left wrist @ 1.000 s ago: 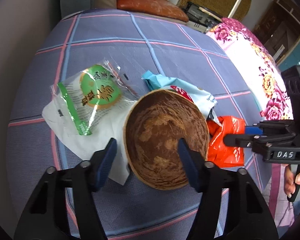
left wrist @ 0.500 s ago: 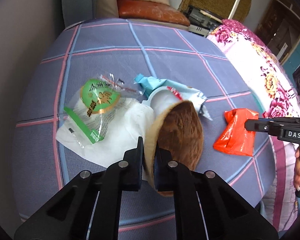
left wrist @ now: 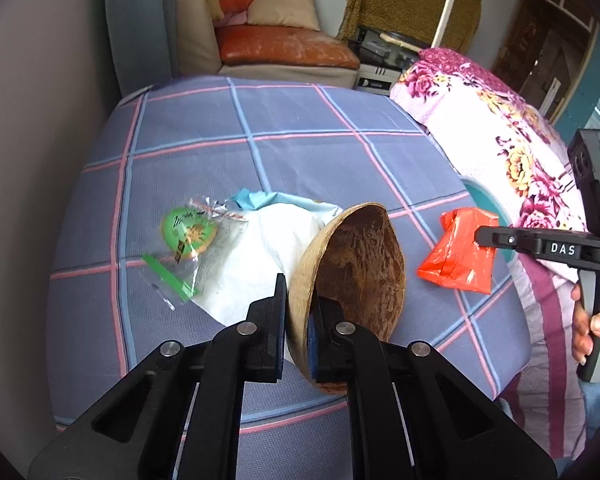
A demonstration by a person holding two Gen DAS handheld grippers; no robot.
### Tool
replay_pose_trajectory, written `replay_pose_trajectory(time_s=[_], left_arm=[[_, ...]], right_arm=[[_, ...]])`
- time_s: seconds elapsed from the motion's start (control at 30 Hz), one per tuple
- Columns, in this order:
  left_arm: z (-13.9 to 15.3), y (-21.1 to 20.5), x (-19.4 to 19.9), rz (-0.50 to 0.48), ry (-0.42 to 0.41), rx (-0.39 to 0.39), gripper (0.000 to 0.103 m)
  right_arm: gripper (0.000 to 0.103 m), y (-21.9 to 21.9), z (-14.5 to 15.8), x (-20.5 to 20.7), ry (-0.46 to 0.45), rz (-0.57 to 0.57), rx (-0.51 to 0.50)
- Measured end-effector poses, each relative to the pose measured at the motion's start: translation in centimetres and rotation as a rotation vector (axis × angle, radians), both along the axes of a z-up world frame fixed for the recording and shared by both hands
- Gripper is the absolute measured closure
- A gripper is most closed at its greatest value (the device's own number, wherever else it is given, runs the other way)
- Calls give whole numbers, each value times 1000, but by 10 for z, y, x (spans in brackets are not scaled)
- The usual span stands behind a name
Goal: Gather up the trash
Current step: 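Grasp the coconut shell rim with the left gripper while the right gripper grasps the orange wrapper, then carry shell and orange wrapper over the wastebasket and open both grippers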
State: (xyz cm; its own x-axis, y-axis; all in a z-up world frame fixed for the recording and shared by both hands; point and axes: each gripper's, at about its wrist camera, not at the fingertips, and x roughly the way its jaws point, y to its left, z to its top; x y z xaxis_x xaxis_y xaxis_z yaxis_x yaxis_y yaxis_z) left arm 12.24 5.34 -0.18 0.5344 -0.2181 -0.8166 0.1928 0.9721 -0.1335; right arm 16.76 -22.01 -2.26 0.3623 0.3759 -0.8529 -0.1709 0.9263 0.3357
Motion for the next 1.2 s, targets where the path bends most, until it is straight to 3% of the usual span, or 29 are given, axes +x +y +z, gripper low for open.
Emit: replay_pose_trajectory(time_s=[0.33,0.57,0.73,0.83,0.93,1.0,1.07,1.2], left_arm=[[-43,-19,-1,-46,146,-29,89],[-47,-15,-26,-7,147,-15,54],[-52,4,-42,72,179,-39,52],[-50,14,-47,108,186,-97,52],[-54,7,-42,81,216,-111,56],[-56,-2,-40,85,221,-86,86],[-53,-13,-43,67,197,-73,94],[-43,-41,-49,-17,145,-32,97]], right_arm=[[91,-22,-2,-10,5,-18,19],[91,-32,-8,-14,11,-31,41],[91,-34,-13,-16,16,-19,46],[91,-35,-16,-17,19,-15,54],[91,-35,-18,-18,24,-13,62],[91,-36,-17,-21,19,-11,67],[91,-38,-16,-24,13,-13,69],[91,-51,-15,-27,10,-33,76]])
